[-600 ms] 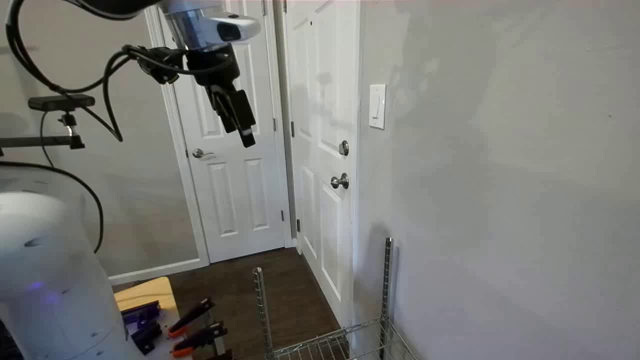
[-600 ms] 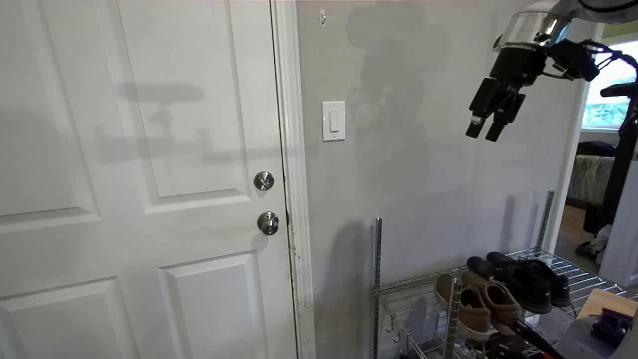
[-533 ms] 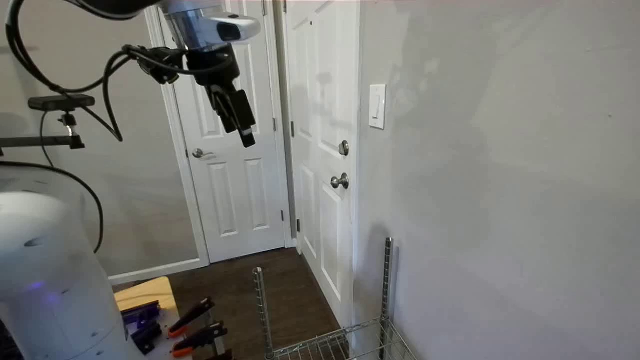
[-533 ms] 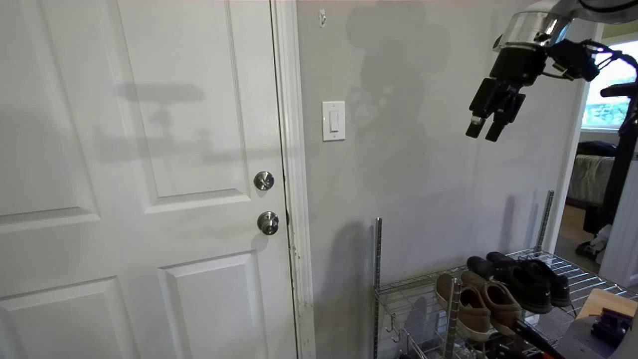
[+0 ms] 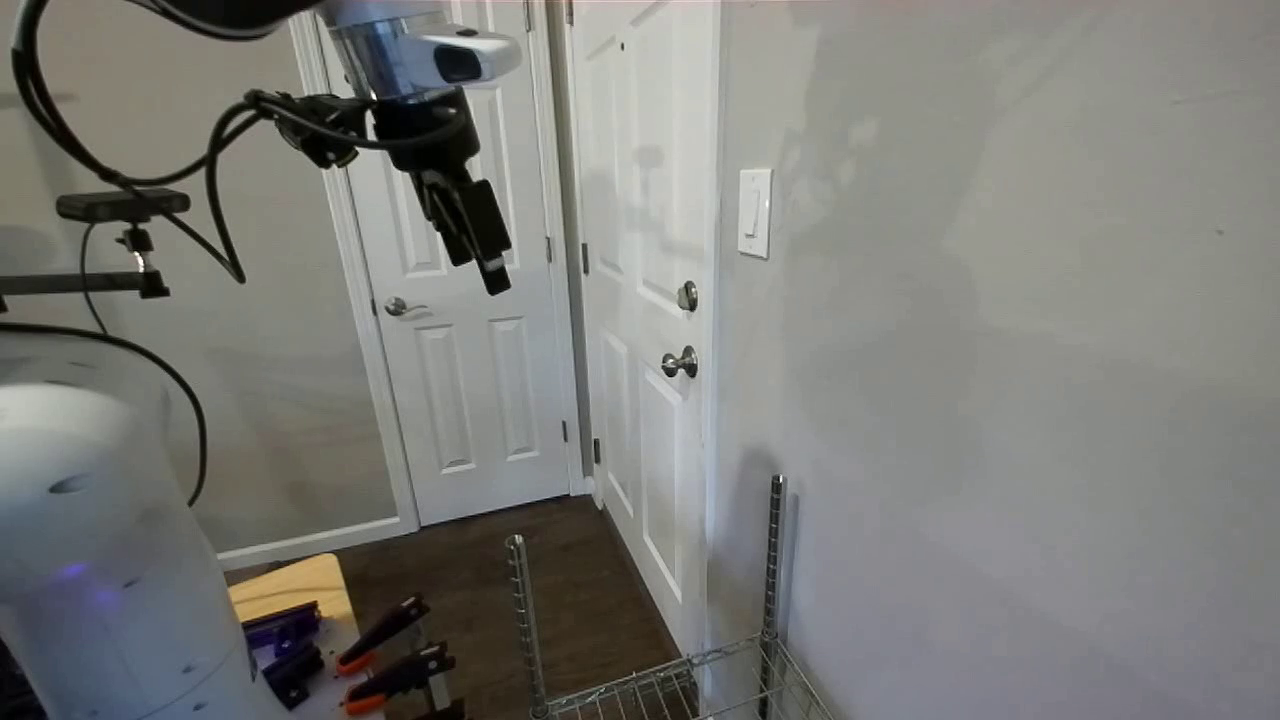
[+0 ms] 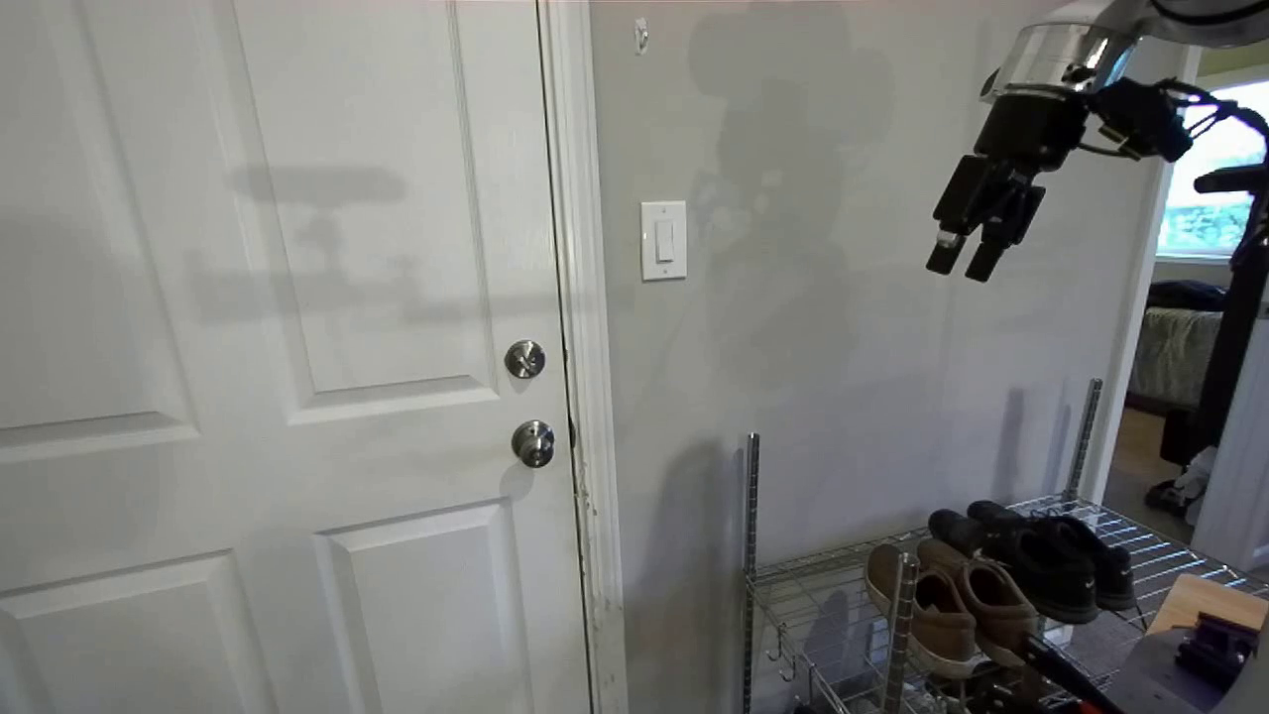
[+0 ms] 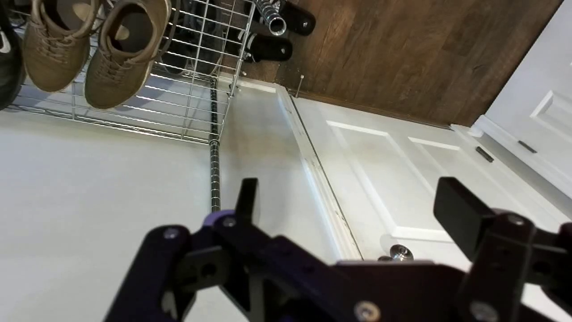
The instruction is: Flip the light switch
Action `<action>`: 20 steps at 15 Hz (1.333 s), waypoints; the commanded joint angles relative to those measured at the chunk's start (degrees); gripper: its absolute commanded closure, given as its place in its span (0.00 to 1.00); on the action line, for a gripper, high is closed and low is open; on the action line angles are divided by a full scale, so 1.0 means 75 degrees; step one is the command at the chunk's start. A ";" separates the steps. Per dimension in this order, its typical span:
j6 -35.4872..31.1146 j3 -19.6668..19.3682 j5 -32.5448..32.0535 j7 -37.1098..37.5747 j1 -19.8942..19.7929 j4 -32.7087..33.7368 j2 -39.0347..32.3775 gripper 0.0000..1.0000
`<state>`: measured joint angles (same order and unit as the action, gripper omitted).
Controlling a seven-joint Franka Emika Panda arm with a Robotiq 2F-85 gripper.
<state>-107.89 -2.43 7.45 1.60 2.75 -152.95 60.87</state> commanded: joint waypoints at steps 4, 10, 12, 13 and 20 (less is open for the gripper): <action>-0.0205 0.0246 0.0035 0.0138 -0.0205 -0.0035 -0.0136 0.00; -0.0880 0.0812 -0.0059 0.0488 -0.0277 -0.0046 -0.0624 0.00; -0.1194 0.0973 -0.0074 0.0682 -0.0296 0.0039 -0.0949 0.00; -0.1363 0.1027 -0.0033 0.0803 -0.0294 0.0110 -0.1187 0.00; -0.2812 0.1904 -0.0422 0.2361 -0.0787 0.0981 -0.3068 0.00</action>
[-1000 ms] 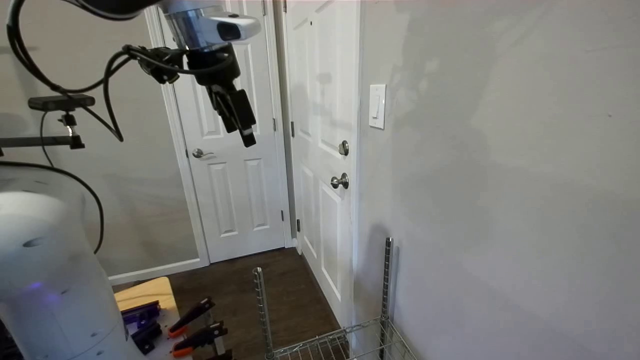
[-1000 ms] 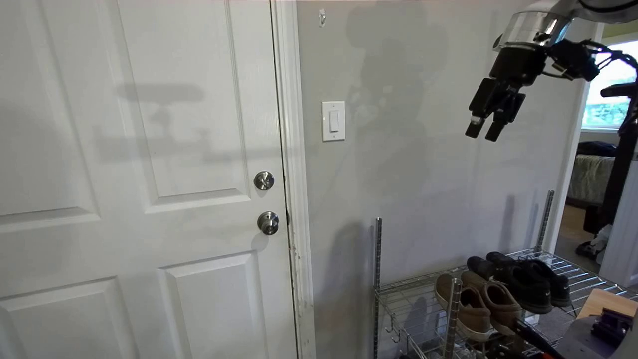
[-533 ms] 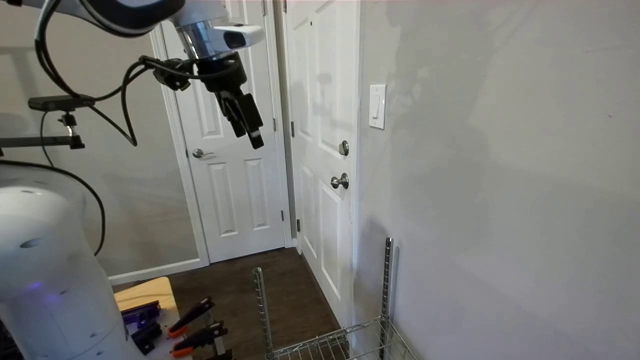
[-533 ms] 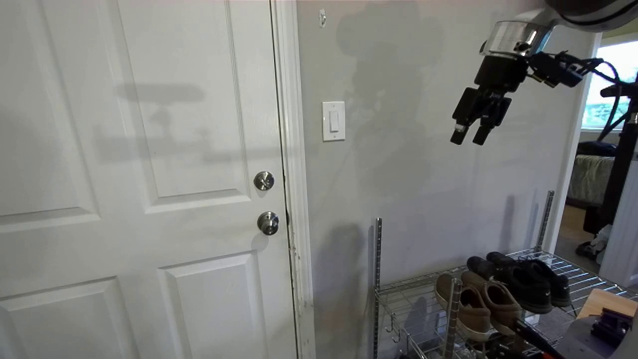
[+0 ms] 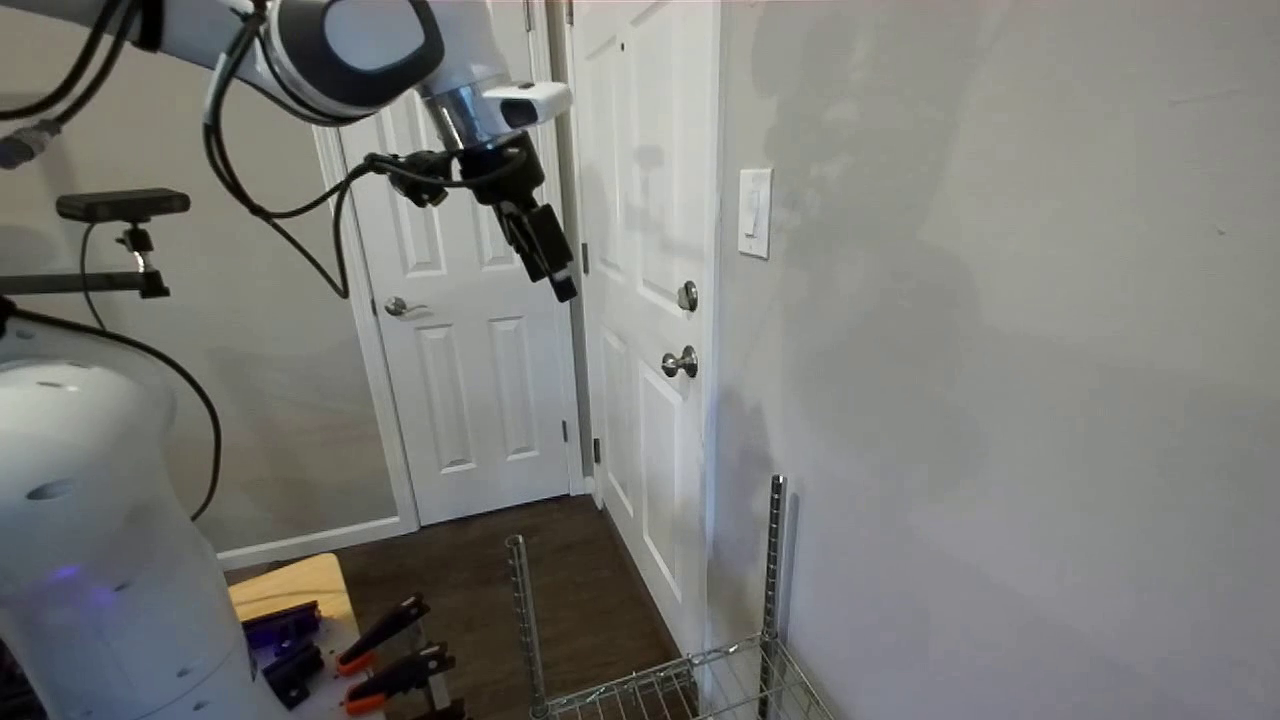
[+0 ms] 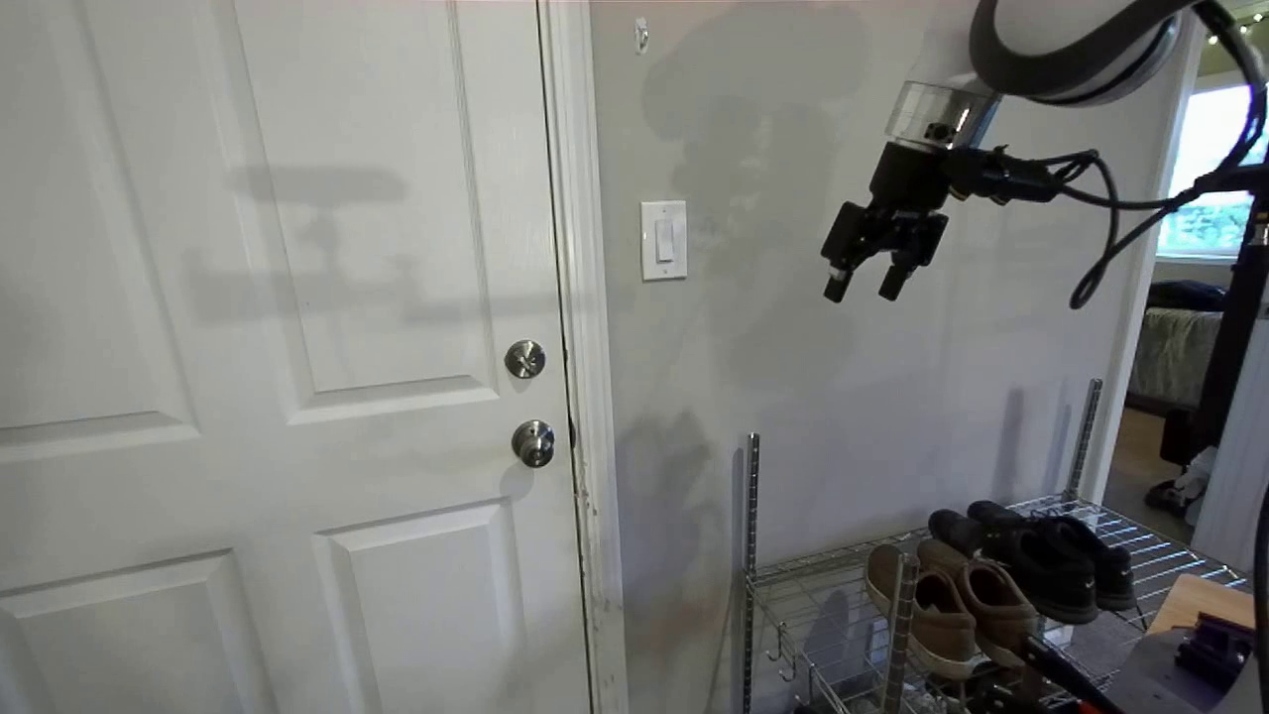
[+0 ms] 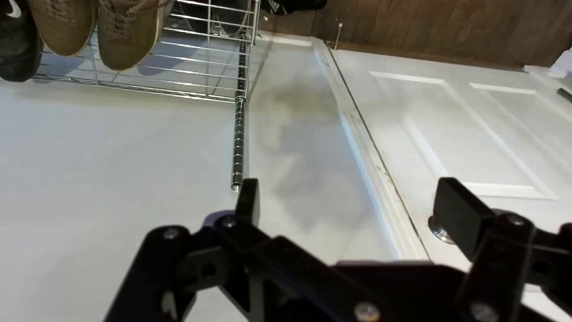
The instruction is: Flip the light switch
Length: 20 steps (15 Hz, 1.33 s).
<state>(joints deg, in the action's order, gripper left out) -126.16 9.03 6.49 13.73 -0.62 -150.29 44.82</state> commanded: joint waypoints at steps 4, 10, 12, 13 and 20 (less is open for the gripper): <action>-0.0841 0.0839 -0.0900 0.1990 -0.0803 0.1190 -0.1683 0.00; -0.1607 0.1478 -0.2108 0.3961 -0.1301 0.1678 -0.2475 0.00; -0.1482 0.1607 -0.2587 0.4545 -0.1336 0.1834 -0.2654 0.00; -0.1401 0.1210 -0.2336 0.4084 -0.0957 0.1640 -0.2439 0.00; -0.1222 0.1173 -0.2462 0.4409 -0.0725 0.1488 -0.2328 0.00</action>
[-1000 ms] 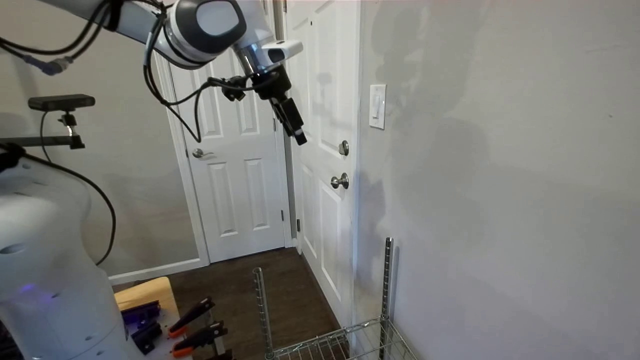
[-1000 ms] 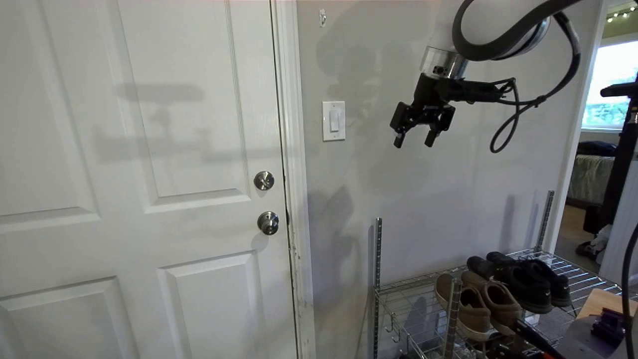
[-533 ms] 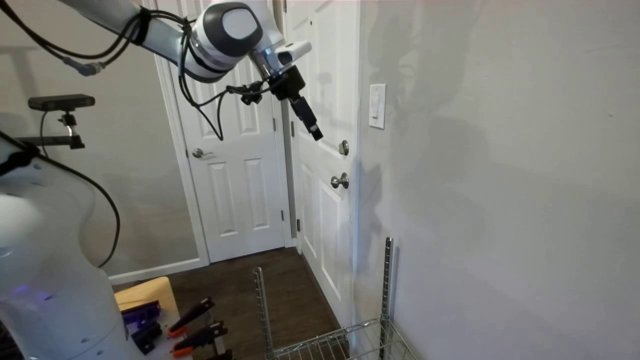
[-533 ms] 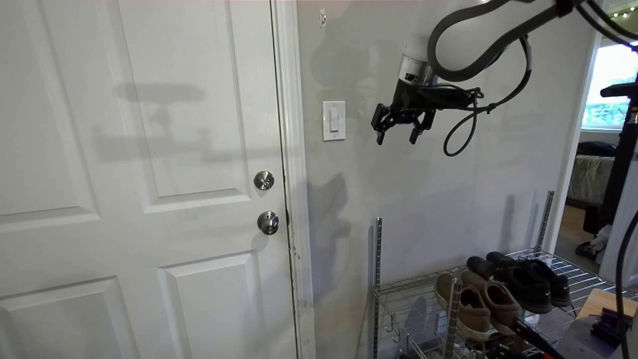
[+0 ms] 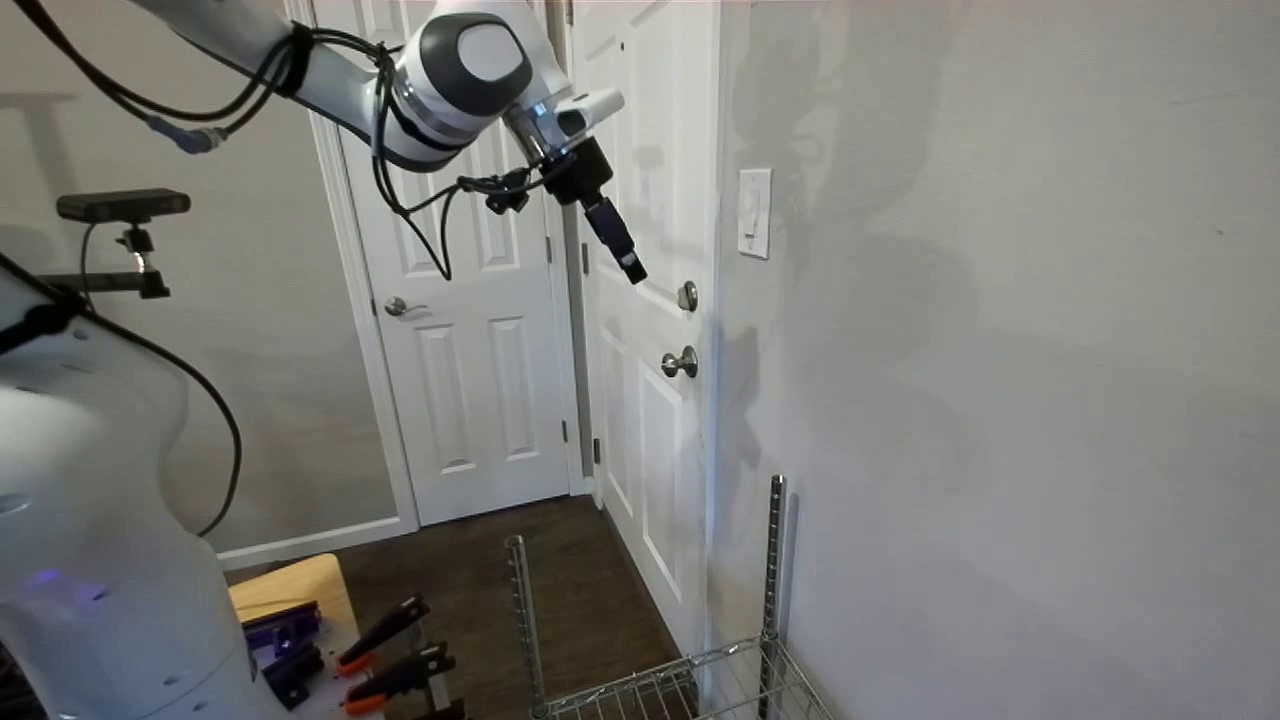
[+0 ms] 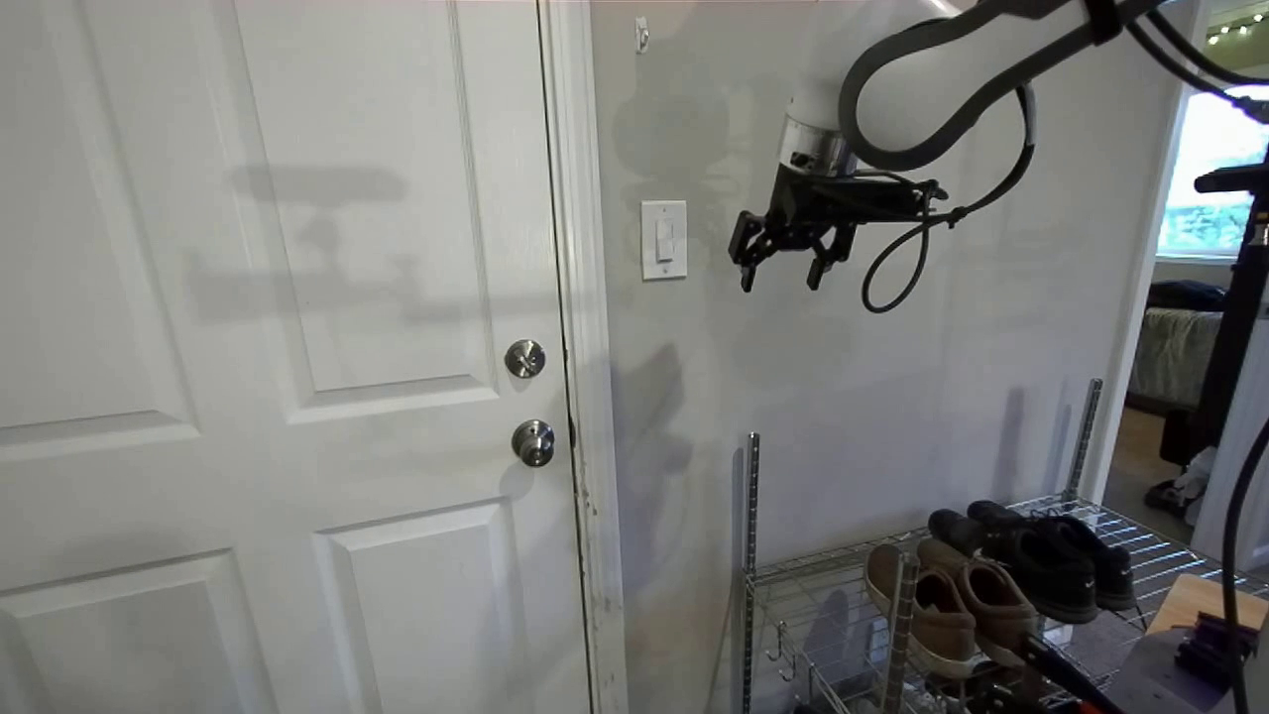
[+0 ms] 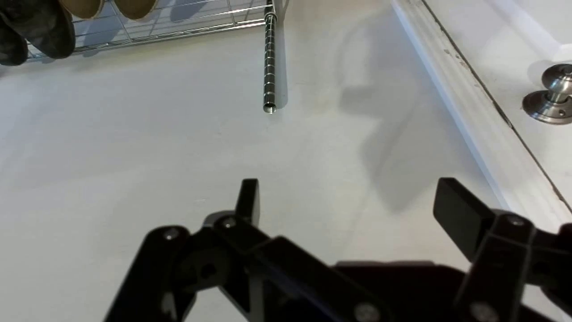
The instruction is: Flip the light switch
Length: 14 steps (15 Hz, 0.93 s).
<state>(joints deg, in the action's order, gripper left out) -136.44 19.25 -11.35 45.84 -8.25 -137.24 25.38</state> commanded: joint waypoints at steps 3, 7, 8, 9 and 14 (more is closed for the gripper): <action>-0.0038 -0.0198 -0.0213 0.0279 0.0315 -0.0252 0.0130 0.00; -0.0157 -0.0239 -0.0225 0.0361 0.0260 -0.0152 -0.0019 0.00; -0.0181 -0.0268 -0.0212 0.0365 0.0258 -0.0146 -0.0031 0.00; -0.0196 -0.0291 -0.0213 0.0379 0.0245 -0.0124 -0.0051 0.00; -0.0284 -0.0367 -0.0207 0.0389 0.0233 0.0027 -0.0157 0.00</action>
<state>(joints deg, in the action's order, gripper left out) -137.14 16.80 -11.36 46.39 -6.57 -138.00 25.39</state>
